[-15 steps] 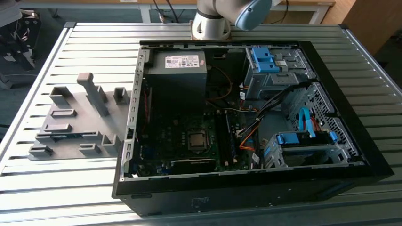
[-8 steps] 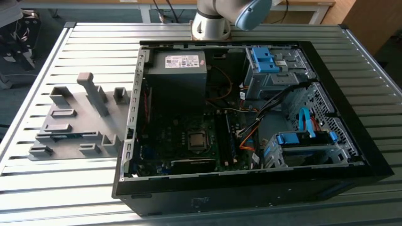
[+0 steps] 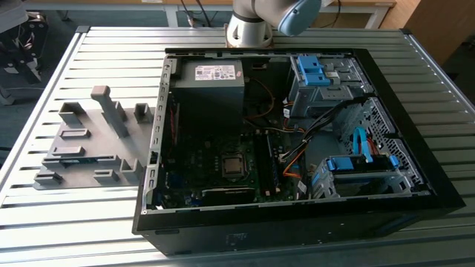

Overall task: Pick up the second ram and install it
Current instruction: 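Pick up the second ram and move it above second insertion slot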

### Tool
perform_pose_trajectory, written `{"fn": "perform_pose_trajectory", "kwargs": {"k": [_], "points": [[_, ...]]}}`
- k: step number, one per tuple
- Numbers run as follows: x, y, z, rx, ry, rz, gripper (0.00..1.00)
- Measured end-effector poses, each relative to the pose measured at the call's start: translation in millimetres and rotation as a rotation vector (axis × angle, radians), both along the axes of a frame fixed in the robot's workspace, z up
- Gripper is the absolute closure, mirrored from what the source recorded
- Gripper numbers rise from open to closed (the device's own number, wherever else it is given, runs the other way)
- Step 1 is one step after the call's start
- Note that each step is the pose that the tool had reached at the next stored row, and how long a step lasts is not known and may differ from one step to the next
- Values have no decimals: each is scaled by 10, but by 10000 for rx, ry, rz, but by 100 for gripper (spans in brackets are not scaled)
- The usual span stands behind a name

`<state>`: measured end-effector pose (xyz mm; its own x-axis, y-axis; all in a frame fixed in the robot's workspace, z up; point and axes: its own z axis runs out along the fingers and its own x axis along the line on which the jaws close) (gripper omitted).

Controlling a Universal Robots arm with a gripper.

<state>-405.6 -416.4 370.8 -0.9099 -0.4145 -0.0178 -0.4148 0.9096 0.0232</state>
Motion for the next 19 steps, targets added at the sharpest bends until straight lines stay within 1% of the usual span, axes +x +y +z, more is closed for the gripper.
{"fn": "perform_pose_trajectory", "kwargs": {"k": [19], "points": [[0, -17, 0, 0, 0, 483, 89]]}}
